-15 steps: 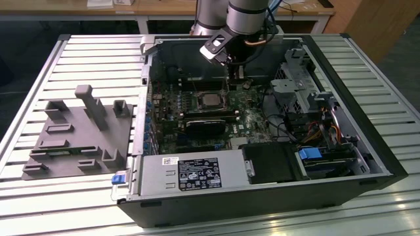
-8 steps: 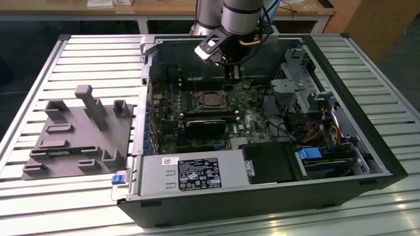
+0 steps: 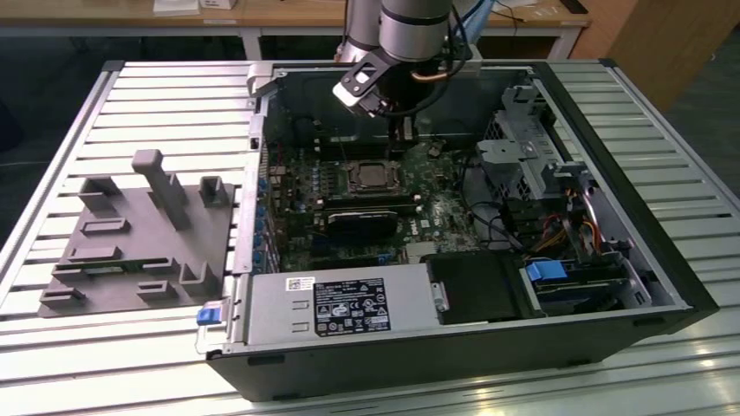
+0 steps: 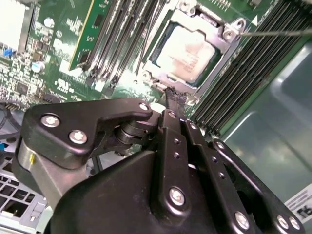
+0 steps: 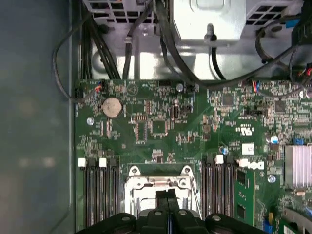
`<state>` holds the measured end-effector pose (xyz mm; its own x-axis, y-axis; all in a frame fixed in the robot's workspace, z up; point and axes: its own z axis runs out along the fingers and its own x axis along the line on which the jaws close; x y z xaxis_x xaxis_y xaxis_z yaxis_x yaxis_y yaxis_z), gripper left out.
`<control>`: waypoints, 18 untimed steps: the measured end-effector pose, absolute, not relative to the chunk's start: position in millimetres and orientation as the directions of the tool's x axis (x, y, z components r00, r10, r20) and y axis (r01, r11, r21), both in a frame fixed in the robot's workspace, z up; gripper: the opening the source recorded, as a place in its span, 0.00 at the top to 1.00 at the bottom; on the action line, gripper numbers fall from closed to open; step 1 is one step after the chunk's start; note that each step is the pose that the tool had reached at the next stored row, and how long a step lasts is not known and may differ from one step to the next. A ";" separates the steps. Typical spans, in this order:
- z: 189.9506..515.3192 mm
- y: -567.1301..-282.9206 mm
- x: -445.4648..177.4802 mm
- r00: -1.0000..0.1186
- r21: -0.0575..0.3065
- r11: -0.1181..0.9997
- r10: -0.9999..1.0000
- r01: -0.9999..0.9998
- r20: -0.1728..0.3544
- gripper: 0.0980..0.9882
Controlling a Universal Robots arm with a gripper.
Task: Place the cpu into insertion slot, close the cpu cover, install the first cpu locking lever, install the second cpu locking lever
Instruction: 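Close the cpu cover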
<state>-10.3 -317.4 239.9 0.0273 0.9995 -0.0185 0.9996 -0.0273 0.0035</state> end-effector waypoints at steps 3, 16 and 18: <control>238.8 -317.4 -16.5 0.028 0.009 -0.027 0.999 1.000 -0.018 1.00; 234.7 -317.4 -34.5 0.028 0.018 -0.027 0.999 0.999 -0.018 1.00; 234.7 -317.4 -34.6 0.028 0.018 -0.027 0.999 0.999 -0.018 1.00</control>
